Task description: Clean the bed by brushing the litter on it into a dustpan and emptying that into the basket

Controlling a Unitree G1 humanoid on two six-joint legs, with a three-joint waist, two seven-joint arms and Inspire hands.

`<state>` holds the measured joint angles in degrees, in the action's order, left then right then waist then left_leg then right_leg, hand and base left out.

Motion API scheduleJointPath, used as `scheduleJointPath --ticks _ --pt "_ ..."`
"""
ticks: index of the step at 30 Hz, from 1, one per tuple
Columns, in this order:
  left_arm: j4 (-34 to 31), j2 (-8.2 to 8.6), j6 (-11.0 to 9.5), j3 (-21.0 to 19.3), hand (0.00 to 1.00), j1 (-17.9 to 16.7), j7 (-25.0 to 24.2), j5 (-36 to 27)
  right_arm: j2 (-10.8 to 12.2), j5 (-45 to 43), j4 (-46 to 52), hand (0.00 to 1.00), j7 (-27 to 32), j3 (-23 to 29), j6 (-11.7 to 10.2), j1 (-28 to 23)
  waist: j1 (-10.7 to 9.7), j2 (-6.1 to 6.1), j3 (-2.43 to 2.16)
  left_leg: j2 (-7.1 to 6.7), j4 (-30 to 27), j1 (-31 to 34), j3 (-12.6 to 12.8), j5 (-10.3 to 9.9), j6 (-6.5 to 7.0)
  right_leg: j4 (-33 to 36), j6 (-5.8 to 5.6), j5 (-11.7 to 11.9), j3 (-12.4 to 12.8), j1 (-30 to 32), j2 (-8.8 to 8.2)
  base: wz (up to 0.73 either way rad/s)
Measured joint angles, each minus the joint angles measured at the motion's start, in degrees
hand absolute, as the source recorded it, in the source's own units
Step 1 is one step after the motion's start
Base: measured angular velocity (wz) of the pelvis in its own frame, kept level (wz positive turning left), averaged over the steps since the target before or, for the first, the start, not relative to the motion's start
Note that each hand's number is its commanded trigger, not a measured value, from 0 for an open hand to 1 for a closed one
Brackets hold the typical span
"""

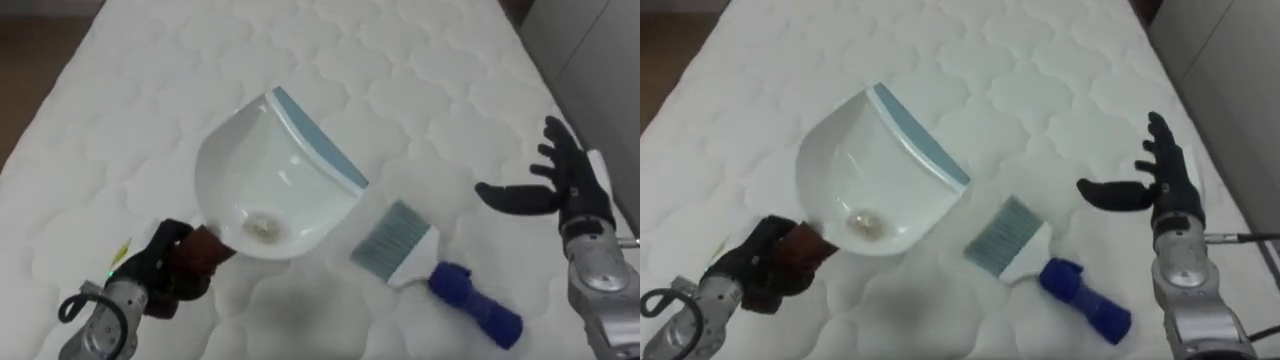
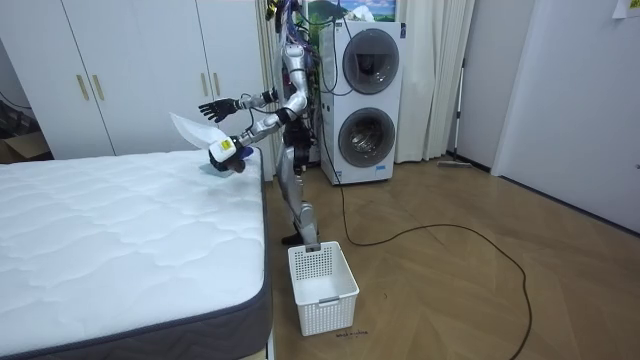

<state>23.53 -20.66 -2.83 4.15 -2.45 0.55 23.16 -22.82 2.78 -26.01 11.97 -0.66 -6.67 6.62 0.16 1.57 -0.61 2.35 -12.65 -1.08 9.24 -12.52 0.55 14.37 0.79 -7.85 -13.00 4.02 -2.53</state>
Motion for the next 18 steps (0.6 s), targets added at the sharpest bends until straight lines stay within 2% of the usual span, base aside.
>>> scheduleJointPath --ticks 4,7,12,18 --pt "-2.78 0.14 -0.14 -0.1 1.0 -1.38 0.07 -0.39 0.0 -1.18 1.61 0.0 0.05 0.0 -0.33 -0.53 0.22 -0.01 0.01 0.0 0.73 -0.27 -0.37 0.06 -0.09 -0.04 -0.01 -0.01 -0.06 0.04 0.03 0.0" --pt "-3.57 1.8 -0.23 -1.32 1.0 -1.94 0.02 -2.19 0.0 -4.37 3.85 0.0 0.06 0.12 -0.73 -0.99 0.12 0.1 0.08 0.01 0.97 -0.57 -0.59 0.09 -0.12 0.07 -0.01 -0.01 -0.24 -0.1 0.05 0.01" --pt "-3.96 2.26 -0.31 -2.12 1.0 -1.94 0.17 -5.72 0.01 -5.11 7.59 0.0 0.07 0.03 -1.17 -1.89 0.52 0.71 0.88 0.28 1.27 -1.57 -0.81 0.08 -0.16 -0.98 -0.02 0.0 -1.13 -1.74 0.12 0.04" --pt "-5.05 2.33 -0.99 -2.21 1.0 -1.95 1.3 -5.5 0.35 -5.6 12.96 0.0 0.1 -0.59 -2.12 -4.19 1.84 0.68 1.08 0.24 1.33 -1.32 -1.45 -0.05 -0.37 -1.64 -0.03 0.0 -1.19 -2.16 0.5 0.03"
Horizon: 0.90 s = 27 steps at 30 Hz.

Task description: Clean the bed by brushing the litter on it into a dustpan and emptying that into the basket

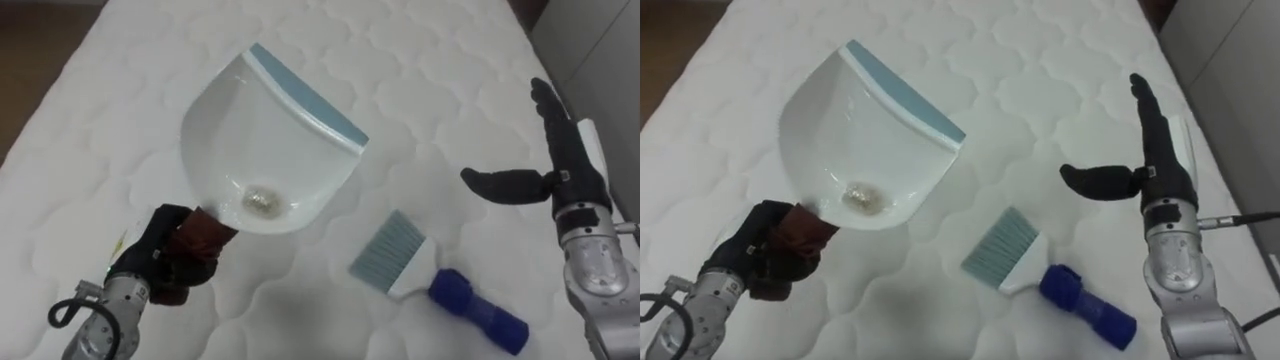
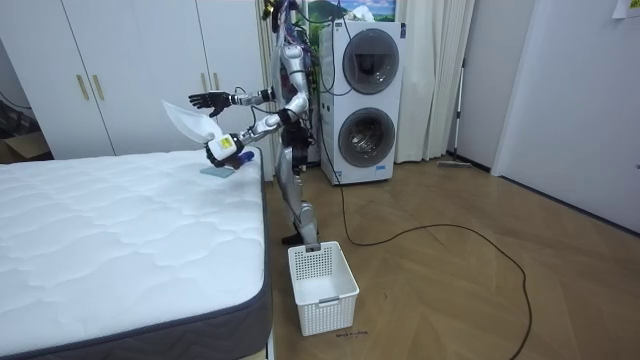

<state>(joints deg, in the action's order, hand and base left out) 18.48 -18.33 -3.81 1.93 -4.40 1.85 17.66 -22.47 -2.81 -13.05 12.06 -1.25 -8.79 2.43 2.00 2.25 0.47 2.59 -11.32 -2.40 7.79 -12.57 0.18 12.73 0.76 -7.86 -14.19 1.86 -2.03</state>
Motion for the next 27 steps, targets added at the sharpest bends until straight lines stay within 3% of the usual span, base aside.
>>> scheduleJointPath --ticks 5,9,12,14,16,17,18,19,20,21,22,23,24,27 --pt "-0.56 1.21 -0.34 0.17 1.0 -0.28 1.98 -0.01 0.08 -0.02 0.88 0.0 1.67 -1.69 -0.01 -0.05 1.97 -0.29 0.0 0.18 -0.2 0.36 -0.57 -0.1 -0.18 -0.02 0.0 0.0 -0.2 0.26 0.2 0.03" --pt "-0.51 3.12 -0.44 -0.5 1.0 -0.54 2.59 0.51 0.2 -2.24 0.94 0.0 1.57 -2.28 0.0 0.32 5.74 -0.58 0.0 0.15 -0.49 0.99 -1.6 -0.06 -0.19 0.03 0.1 -0.08 -0.91 0.35 0.16 0.05" --pt "-0.5 3.71 -1.21 -1.42 1.0 -1.54 2.65 0.29 0.2 -2.21 0.94 0.0 1.59 -2.59 -0.05 1.35 6.28 -0.58 0.0 0.17 -1.52 2.39 -3.06 -0.04 -0.25 0.03 0.14 -0.11 -3.35 0.27 -0.14 0.42" --pt "-0.31 3.83 -1.22 -1.86 1.0 -2.37 2.64 0.34 0.2 -1.96 0.68 0.0 1.77 -2.56 -0.06 2.12 6.23 -0.61 0.04 0.14 -3.31 4.35 -5.03 -0.04 -0.27 0.02 0.19 -0.2 -6.85 -0.43 -0.64 0.77" --pt "-0.33 4.05 -1.23 -1.9 1.0 -2.94 2.59 0.35 0.2 -1.92 0.62 0.0 1.84 -2.55 -0.06 2.11 6.26 -0.63 0.05 0.14 -4.54 5.52 -4.57 -0.01 -0.31 0.04 0.14 -0.69 -9.64 -1.45 -1.09 0.96" --pt "-0.32 4.01 -1.22 -1.96 1.0 -3.01 2.42 0.42 0.2 -2.15 0.62 0.0 1.88 -2.54 -0.06 2.11 5.98 -0.32 0.22 0.74 -4.64 6.08 -1.9 0.14 -0.31 0.06 0.0 -1.55 -11.88 -2.38 -1.88 1.31" --pt "-0.33 4.08 -1.23 -2.32 1.0 -3.03 2.11 0.32 0.19 -2.66 0.6 0.0 1.95 -2.51 -0.06 2.09 5.71 -0.05 0.35 2.08 -5.15 6.86 5.63 0.71 -0.05 0.05 -0.08 -2.17 -14.89 -3.14 -3.07 1.25" --pt "-0.33 4.2 -1.24 -2.66 1.0 -2.99 1.88 0.24 0.19 -3.0 0.6 0.0 2.03 -2.48 -0.06 2.07 5.38 0.11 0.44 2.72 -5.05 7.06 10.3 1.31 0.3 -0.03 -0.19 -2.36 -16.75 -3.54 -3.58 1.49" --pt "-0.33 4.27 -1.27 -3.11 1.0 -2.9 1.53 -0.12 0.19 -3.31 0.6 0.0 2.3 -2.43 -0.06 2.05 4.14 0.59 0.53 3.47 -4.09 7.16 19.33 2.56 1.23 -0.22 -0.55 -3.02 -20.76 -4.25 -4.65 1.73" --pt "-0.32 4.26 -1.27 -3.12 1.0 -2.88 1.32 -0.15 0.05 -3.36 0.6 0.0 2.5 -2.4 -0.06 2.01 2.81 0.84 0.52 3.68 -4.02 7.85 23.12 3.44 2.05 -0.99 -0.89 -3.37 -24.88 -4.9 -5.41 1.76" --pt "-0.29 4.26 -1.26 -3.08 1.0 -2.93 1.23 -0.2 0.03 -3.41 0.61 0.0 2.64 -2.38 -0.07 1.93 2.23 0.86 0.51 3.75 -4.34 8.15 23.92 3.68 2.45 -1.05 -1.07 -3.54 -27.15 -5.33 -5.7 1.76" --pt "-0.03 4.2 -1.26 -2.83 1.0 -2.91 1.03 -0.22 0.06 -3.61 0.56 0.0 2.98 -2.38 -0.07 1.41 1.01 1.01 0.58 4.05 -5.16 8.92 25.71 3.92 3.08 -0.8 -1.57 -4.08 -31.06 -6.33 -6.13 1.55" --pt "0.31 4.22 -1.24 -2.61 1.0 -2.92 0.85 -0.33 0.13 -3.75 0.43 0.0 3.0 -2.44 -0.07 0.6 1.3 1.03 0.59 4.41 -6.49 9.73 26.32 3.58 3.73 0.22 -2.11 -4.91 -33.46 -7.19 -6.54 1.34" --pt "0.76 4.18 -1.13 -2.47 1.0 -2.98 0.94 -0.13 0.4 -3.69 0.28 0.0 3.04 -2.68 -0.06 -0.22 3.05 0.88 0.56 3.26 -7.42 11.6 21.81 3.18 4.31 3.31 -2.9 -6.01 -35.58 -7.22 -7.46 0.78"
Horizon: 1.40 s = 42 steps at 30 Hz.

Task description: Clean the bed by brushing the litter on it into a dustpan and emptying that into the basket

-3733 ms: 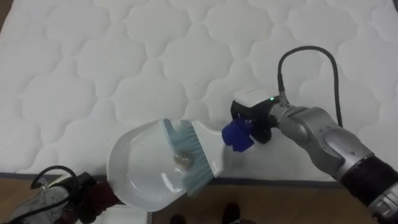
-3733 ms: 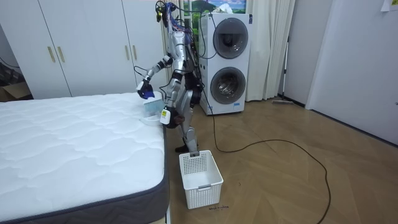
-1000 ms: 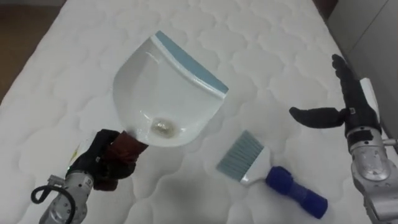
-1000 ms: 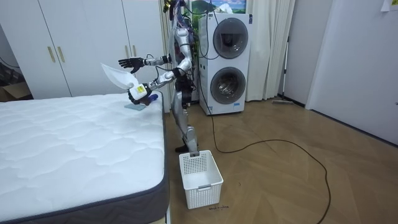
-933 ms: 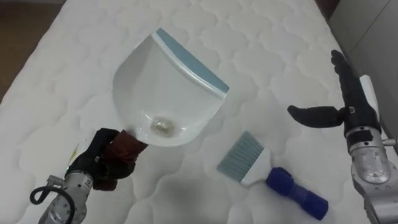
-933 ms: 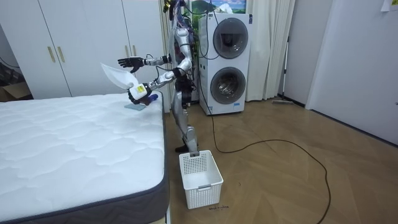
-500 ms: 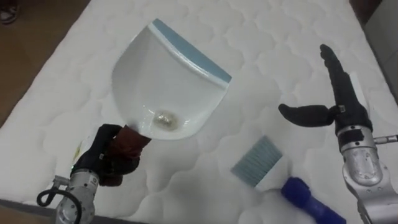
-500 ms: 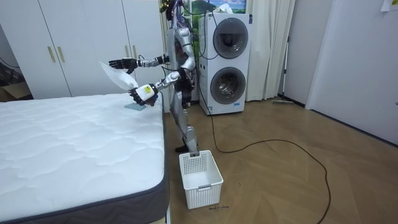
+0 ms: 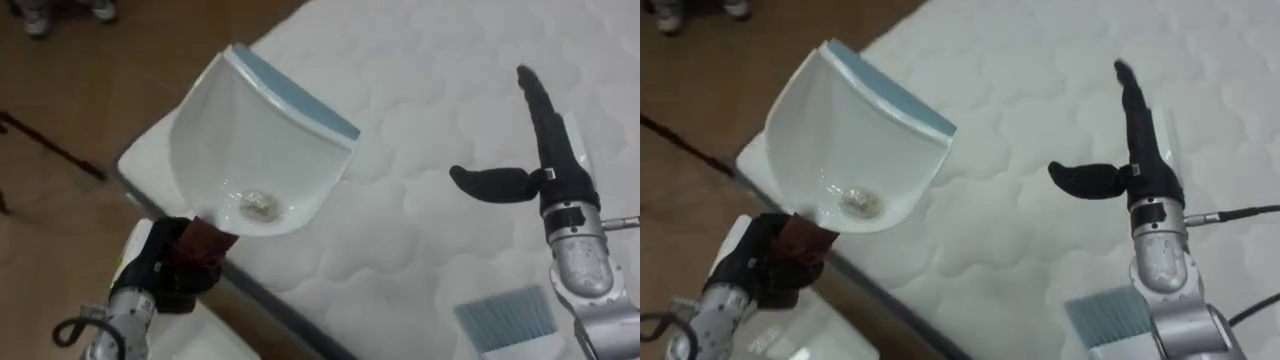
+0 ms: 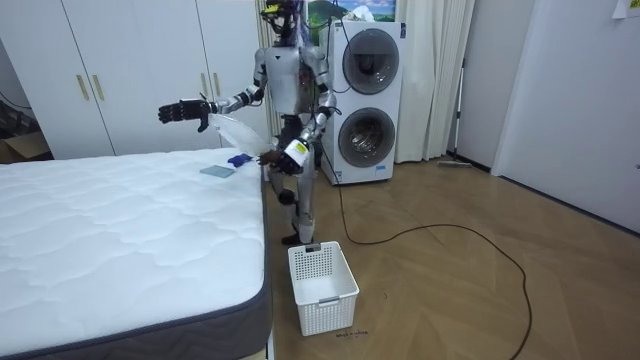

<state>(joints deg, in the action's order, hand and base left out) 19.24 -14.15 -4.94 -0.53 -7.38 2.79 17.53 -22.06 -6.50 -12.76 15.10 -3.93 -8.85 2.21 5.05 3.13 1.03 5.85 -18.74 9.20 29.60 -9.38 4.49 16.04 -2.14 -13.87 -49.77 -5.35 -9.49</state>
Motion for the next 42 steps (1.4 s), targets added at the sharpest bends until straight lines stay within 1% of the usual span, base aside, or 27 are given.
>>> scheduleJointPath --ticks 1,4,5,6,7,8,9,10,11,12,13,14,17,18,19,20,21,22,23,25,26,27,29,32,39,41,42 --pt "0.0 0.0 0.0 0.0 1.0 -0.09 0.07 0.06 0.04 0.03 -0.01 0.0 0.0 -0.05 0.0 -0.06 0.33 -0.1 -0.07 -0.18 -0.04 0.37 -0.56 -0.03 0.14 0.53 0.02 -0.08 0.31 0.25 -0.15 0.63" --pt "-0.04 0.02 -0.11 0.22 1.0 -1.08 0.69 0.15 0.13 -0.03 -0.12 0.0 0.45 -1.21 0.0 -0.96 1.17 -0.52 -0.31 -1.53 0.74 0.24 -3.68 0.29 0.68 5.27 0.04 -0.2 3.62 0.77 -1.25 0.56" --pt "-0.04 0.12 -0.14 0.24 1.0 -1.52 0.71 0.22 0.16 -0.03 -0.12 0.0 0.6 -1.71 0.0 -1.53 1.52 -0.61 -0.55 -2.25 1.18 -0.04 -5.38 0.38 0.84 8.08 0.05 -0.2 5.6 1.46 -1.95 0.69" --pt "-0.06 0.06 -0.18 0.46 1.0 -1.57 0.72 0.16 0.26 -0.11 -0.12 0.0 0.84 -1.73 0.0 -2.09 0.66 -0.7 -0.58 -3.0 1.39 -0.21 -7.91 0.55 1.1 10.24 0.28 -0.51 9.01 2.56 -2.34 0.83" --pt "-0.09 -0.08 -0.25 0.6 1.0 -1.57 0.73 0.16 0.35 -0.33 -0.13 0.0 1.06 -1.71 -0.01 -2.49 0.03 -0.66 -0.71 -3.53 1.49 -0.03 -9.51 0.59 1.24 10.52 0.16 -1.21 11.82 3.08 -1.94 1.08" --pt "-0.12 -0.01 -0.46 0.67 1.0 -1.42 0.91 0.02 0.38 -0.61 -0.14 0.0 1.36 -1.63 0.0 -2.75 -0.75 -0.67 -0.75 -4.1 1.68 0.43 -12.07 0.8 1.69 9.34 0.11 -2.27 18.25 5.14 -0.4 0.88" --pt "-0.13 0.12 -0.49 0.76 1.0 -1.38 1.08 0.01 0.4 -0.61 -0.13 0.0 1.41 -1.59 0.0 -2.74 -0.99 -0.71 -0.77 -4.39 1.98 0.55 -13.11 0.96 1.95 8.59 0.1 -2.41 20.26 6.44 0.26 0.96" --pt "-0.14 0.46 -0.49 0.83 1.0 -1.18 1.21 0.15 0.39 -0.76 0.08 0.0 1.48 -1.5 -0.02 -2.47 -1.64 -0.86 -0.8 -5.38 2.49 1.07 -15.81 1.74 2.26 5.67 0.27 -2.37 24.22 8.64 2.22 0.9" --pt "-0.14 0.54 -0.49 1.19 1.0 -0.76 1.2 0.18 0.39 -1.42 0.16 0.0 1.68 -1.49 -0.04 -2.31 -2.52 -0.83 -0.79 -6.33 2.78 1.58 -18.02 2.76 2.19 2.59 0.88 -1.44 28.31 10.5 4.15 1.03" --pt "-0.12 0.54 -0.49 1.41 1.0 -0.68 1.17 0.19 0.43 -1.98 0.13 0.0 1.68 -1.5 -0.04 -2.39 -3.44 -0.86 -0.78 -6.89 2.82 1.75 -19.5 3.17 2.4 2.15 1.14 -0.21 30.43 10.97 5.07 1.39" --pt "-0.11 0.46 -0.5 1.88 1.0 -0.7 1.06 0.17 0.62 -2.51 0.14 0.0 1.73 -1.47 -0.03 -2.77 -5.1 -0.72 -0.83 -8.57 2.7 2.03 -23.03 3.88 2.51 1.8 1.77 2.61 34.35 11.26 6.44 1.5" --pt "-0.15 0.47 -0.53 2.72 1.0 -0.75 0.76 0.29 0.63 -2.56 0.11 0.0 1.95 -1.13 0.07 -3.15 -5.66 -0.66 -0.9 -9.74 2.4 2.14 -25.36 4.12 2.46 1.53 3.21 2.84 35.33 9.52 6.62 1.62" --pt "-0.15 0.02 -0.52 3.69 1.0 -0.87 -0.52 2.02 0.65 -2.71 0.17 0.0 2.66 -0.83 0.14 -3.6 -6.12 -0.43 -0.85 -11.89 2.04 1.68 -30.59 4.55 2.3 -0.02 2.62 2.32 30.14 6.11 5.78 1.02" --pt "-0.16 -0.13 -0.52 3.68 1.0 -0.87 -0.84 2.22 0.66 -3.09 0.17 0.0 2.65 -0.77 0.14 -3.66 -6.13 -0.29 -0.89 -12.39 1.72 1.75 -31.77 4.5 2.36 -0.07 2.44 2.09 29.69 5.96 6.01 0.95" --pt "-0.2 -0.62 -0.52 3.66 1.0 -0.74 -1.05 2.29 0.73 -3.42 0.23 0.0 2.65 -0.65 0.14 -3.68 -6.11 -0.08 -1.01 -13.67 0.9 2.18 -34.98 4.33 2.62 -0.03 2.47 1.71 32.02 6.1 6.72 0.93" --pt "-0.19 -0.94 -0.51 3.62 1.0 -0.55 -1.1 2.36 0.77 -3.56 0.24 0.0 2.65 -0.24 0.14 -3.66 -6.16 0.09 -0.94 -14.91 0.52 2.27 -38.12 4.25 2.78 0.35 2.59 1.64 35.99 6.53 7.56 0.94" --pt "-0.19 -1.06 -0.51 3.61 1.0 -0.54 -1.1 2.36 0.81 -3.74 0.24 0.0 2.65 0.0 0.14 -3.66 -6.07 0.01 -0.87 -15.07 0.27 2.32 -39.09 4.26 2.82 0.86 2.62 1.69 37.89 7.0 7.89 0.9" --pt "-0.18 -1.39 -0.51 3.58 1.0 -0.54 -1.12 2.31 0.91 -3.7 0.24 0.0 2.65 0.28 0.13 -3.68 -5.95 -0.04 -0.81 -15.42 -0.16 2.34 -41.07 4.42 3.13 0.98 2.23 2.23 41.45 8.31 8.5 0.68" --pt "-0.04 -1.89 -0.52 3.64 1.0 -0.54 -1.15 2.3 0.89 -2.97 0.23 0.0 2.65 0.27 0.0 -3.63 -4.81 0.42 -0.69 -15.64 -0.25 1.95 -41.11 4.45 3.28 0.83 1.51 3.92 43.86 10.01 8.57 0.59" --pt "0.43 -1.93 -0.53 3.67 1.0 -1.26 -1.23 2.29 0.82 -2.07 0.14 0.0 2.93 0.26 -0.12 -3.69 -3.3 0.27 -0.58 -15.6 -1.09 1.2 -41.35 3.84 3.35 2.15 1.65 4.72 44.6 9.99 8.55 0.21" --pt "0.55 -2.03 -0.53 3.61 1.0 -1.52 -1.23 2.3 0.72 -1.01 0.15 0.0 3.55 0.27 -0.97 -3.62 -2.11 0.05 -0.46 -15.61 -1.38 1.27 -41.58 3.37 3.35 1.53 1.73 4.7 44.34 9.17 8.79 0.15" --pt "0.59 -2.26 -0.52 3.6 1.0 -1.51 -1.24 2.2 0.65 -0.54 0.15 0.0 3.99 0.24 -1.47 -3.48 -1.66 -0.4 -0.14 -15.8 -1.92 1.77 -42.44 3.14 3.28 1.5 1.79 4.74 43.73 9.14 8.96 0.17" --pt "1.05 -2.54 -0.51 3.53 1.0 -1.52 -1.28 2.24 0.66 -0.76 0.12 0.0 4.14 0.14 -1.5 -3.67 -1.27 -0.78 0.1 -15.84 -2.36 2.46 -42.94 3.07 3.18 1.59 1.76 4.71 43.14 9.47 8.89 0.23" --pt "2.01 -3.0 -0.39 2.84 1.0 -1.25 -2.29 2.28 0.65 -0.87 0.04 0.0 4.13 0.2 -1.5 -3.66 -1.0 -0.96 0.07 -16.4 -2.71 3.48 -44.51 2.71 3.27 2.14 1.69 4.53 42.73 10.53 8.93 0.17" --pt "8.41 -7.92 -0.26 3.02 1.0 -0.04 -3.54 2.4 0.66 -0.6 -3.43 0.0 4.09 0.07 -1.37 -3.64 -1.38 -1.11 0.13 -16.62 -3.07 4.76 -45.23 2.7 3.18 3.69 1.47 4.22 43.26 12.79 8.85 0.08" --pt "11.5 -9.79 -0.19 3.06 1.0 2.23 -3.55 2.46 0.67 -0.58 -4.5 0.0 4.29 0.05 -1.88 -3.56 -1.51 -1.66 0.15 -16.72 -4.0 7.33 -45.28 2.67 3.21 3.72 1.48 4.22 42.95 14.8 8.88 0.02" --pt "12.87 -10.48 -0.03 3.36 1.0 3.92 -3.57 2.51 0.67 -0.64 -5.41 0.0 4.39 -0.01 -1.88 -3.55 -1.6 -2.23 0.39 -16.72 -4.82 8.4 -45.39 2.48 3.28 3.75 1.48 4.22 42.61 15.49 8.88 0.07"
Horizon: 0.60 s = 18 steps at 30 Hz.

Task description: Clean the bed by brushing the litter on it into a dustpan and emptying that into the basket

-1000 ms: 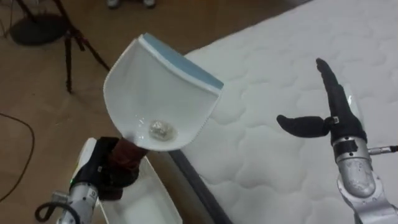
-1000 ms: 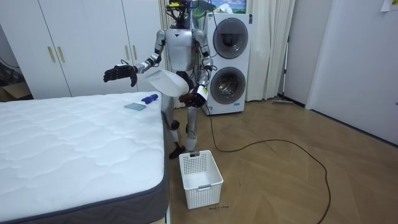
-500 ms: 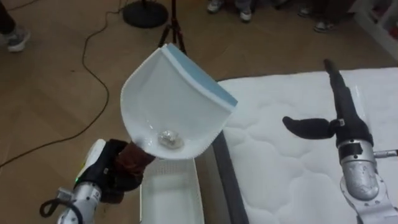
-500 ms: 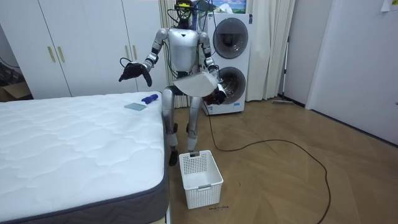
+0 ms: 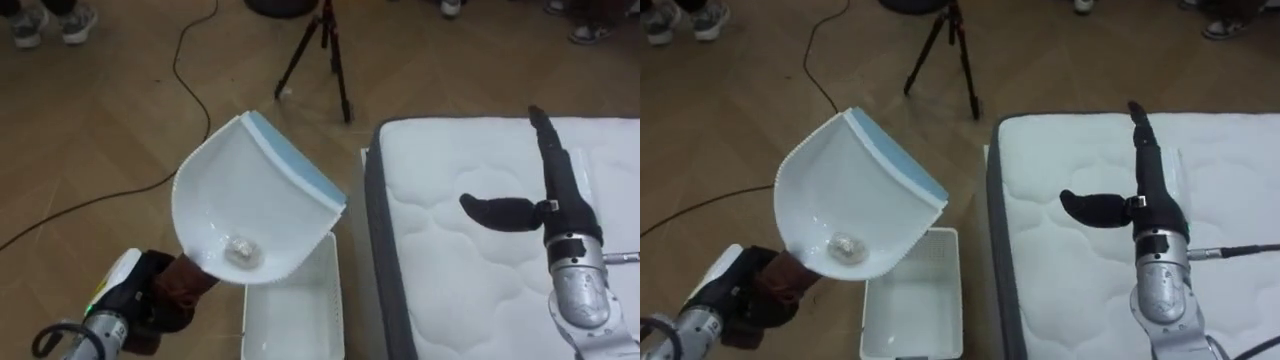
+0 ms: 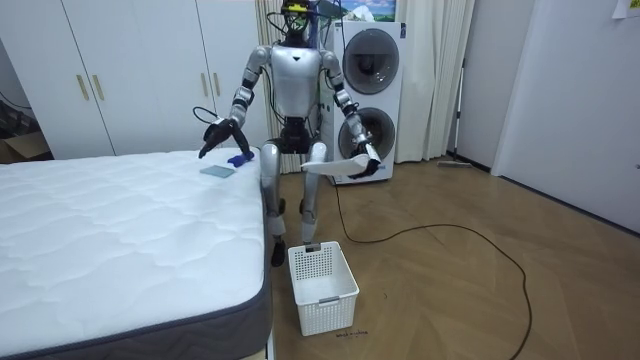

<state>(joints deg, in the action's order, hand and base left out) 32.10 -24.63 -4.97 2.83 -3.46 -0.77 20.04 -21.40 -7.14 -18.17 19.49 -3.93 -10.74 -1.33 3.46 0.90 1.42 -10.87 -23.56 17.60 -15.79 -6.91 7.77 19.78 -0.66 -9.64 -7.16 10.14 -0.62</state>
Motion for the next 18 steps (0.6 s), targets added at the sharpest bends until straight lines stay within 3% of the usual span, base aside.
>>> scheduleJointPath --ticks 4,9,10,12,14,18 --pt "4.11 -1.46 0.1 0.9 1.0 4.25 -0.28 2.87 0.07 -1.27 -2.08 0.0 0.44 -0.34 0.04 0.36 -0.28 -2.33 0.28 -0.22 -1.53 2.39 -0.04 -0.17 0.1 2.16 -0.22 -0.3 -0.05 2.45 -0.25 0.0" --pt "6.3 -5.44 0.76 4.92 1.0 7.95 -2.17 7.29 0.22 -2.22 -7.15 0.0 0.83 -1.94 -0.93 2.21 -2.02 -4.46 0.54 -1.85 -3.29 6.35 1.35 -0.09 0.41 9.37 -0.41 -3.57 0.28 9.24 -2.38 -0.03" --pt "6.57 -5.65 0.87 5.09 1.0 8.0 -2.37 8.2 0.22 -2.24 -7.61 0.0 0.83 -2.06 -0.9 2.19 -2.04 -4.71 0.44 -2.0 -3.32 6.69 1.81 -0.15 0.44 10.21 -0.58 -3.93 0.46 9.75 -2.54 -0.24" --pt "8.5 -6.01 1.52 5.25 1.0 8.15 -2.6 9.3 0.21 -2.45 -7.9 0.0 0.83 -2.11 -0.79 2.42 -3.11 -6.33 0.48 -2.26 -3.79 8.28 3.28 -0.32 0.77 13.27 -0.62 -4.7 0.11 12.57 -3.77 -0.24" --pt "9.98 -6.43 2.45 5.47 1.0 8.88 -2.65 9.3 0.2 -2.24 -8.34 0.0 0.83 -2.2 -0.74 2.51 -4.25 -6.77 0.46 -2.95 -4.06 9.45 4.13 -0.3 0.81 15.46 -0.54 -6.01 -0.03 14.77 -4.56 -0.11" --pt "12.69 -6.97 3.84 6.61 1.0 10.23 -3.14 9.54 0.2 -3.2 -8.57 0.0 0.29 -2.26 -0.37 2.53 -6.55 -9.11 0.43 -3.31 -4.33 11.97 4.89 -0.47 0.58 17.47 -0.4 -6.51 1.29 18.27 -4.7 -0.11"
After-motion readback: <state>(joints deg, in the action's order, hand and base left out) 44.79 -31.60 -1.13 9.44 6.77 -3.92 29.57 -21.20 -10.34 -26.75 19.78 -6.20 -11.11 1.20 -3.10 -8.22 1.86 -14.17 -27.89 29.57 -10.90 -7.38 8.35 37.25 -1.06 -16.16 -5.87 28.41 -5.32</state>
